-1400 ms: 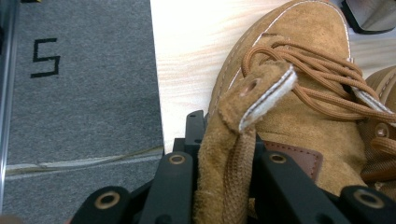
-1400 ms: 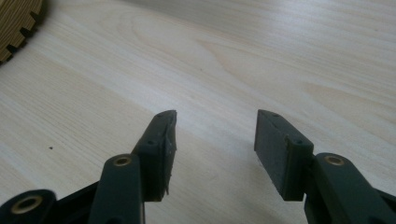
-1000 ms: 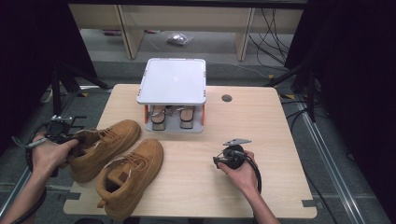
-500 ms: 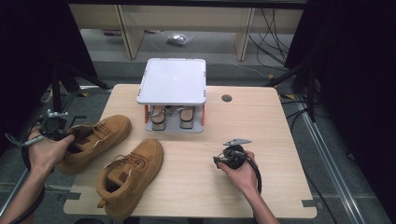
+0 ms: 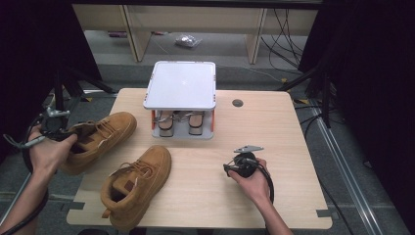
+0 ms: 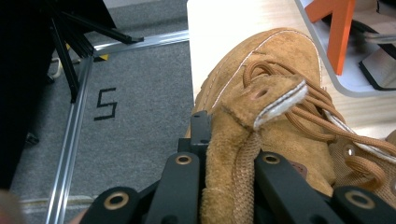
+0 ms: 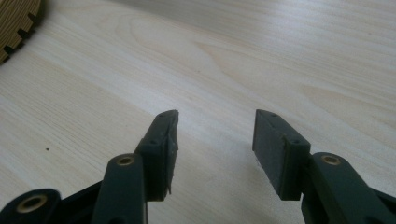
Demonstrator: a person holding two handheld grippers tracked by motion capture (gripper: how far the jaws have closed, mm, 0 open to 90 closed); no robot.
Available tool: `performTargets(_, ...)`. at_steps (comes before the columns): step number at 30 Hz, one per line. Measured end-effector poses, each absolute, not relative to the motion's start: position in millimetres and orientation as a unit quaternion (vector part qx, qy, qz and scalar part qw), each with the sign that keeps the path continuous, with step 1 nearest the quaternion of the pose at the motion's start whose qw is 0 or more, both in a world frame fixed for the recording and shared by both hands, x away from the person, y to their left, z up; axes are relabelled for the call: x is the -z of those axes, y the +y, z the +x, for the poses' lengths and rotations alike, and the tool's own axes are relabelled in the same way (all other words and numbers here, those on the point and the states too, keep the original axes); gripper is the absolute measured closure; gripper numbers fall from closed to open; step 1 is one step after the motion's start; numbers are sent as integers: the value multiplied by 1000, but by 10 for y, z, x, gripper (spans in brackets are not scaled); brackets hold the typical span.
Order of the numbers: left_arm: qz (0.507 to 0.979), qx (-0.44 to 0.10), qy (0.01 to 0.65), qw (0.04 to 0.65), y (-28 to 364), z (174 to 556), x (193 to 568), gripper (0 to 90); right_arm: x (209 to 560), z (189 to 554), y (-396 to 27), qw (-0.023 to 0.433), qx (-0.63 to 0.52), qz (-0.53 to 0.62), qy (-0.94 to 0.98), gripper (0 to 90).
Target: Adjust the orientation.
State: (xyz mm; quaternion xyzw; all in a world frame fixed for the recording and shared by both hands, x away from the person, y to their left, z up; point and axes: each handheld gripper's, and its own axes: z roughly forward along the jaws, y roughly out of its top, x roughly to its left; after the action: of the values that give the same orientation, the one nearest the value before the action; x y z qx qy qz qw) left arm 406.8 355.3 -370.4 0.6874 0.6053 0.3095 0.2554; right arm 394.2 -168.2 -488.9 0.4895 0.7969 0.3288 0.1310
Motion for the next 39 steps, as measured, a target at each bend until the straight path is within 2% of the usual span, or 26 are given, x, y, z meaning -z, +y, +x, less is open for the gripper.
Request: performTargets(39,655,-340,611,284,3430,4413,3363,834,4897,3888,-1732,129,-330,502,789,506)
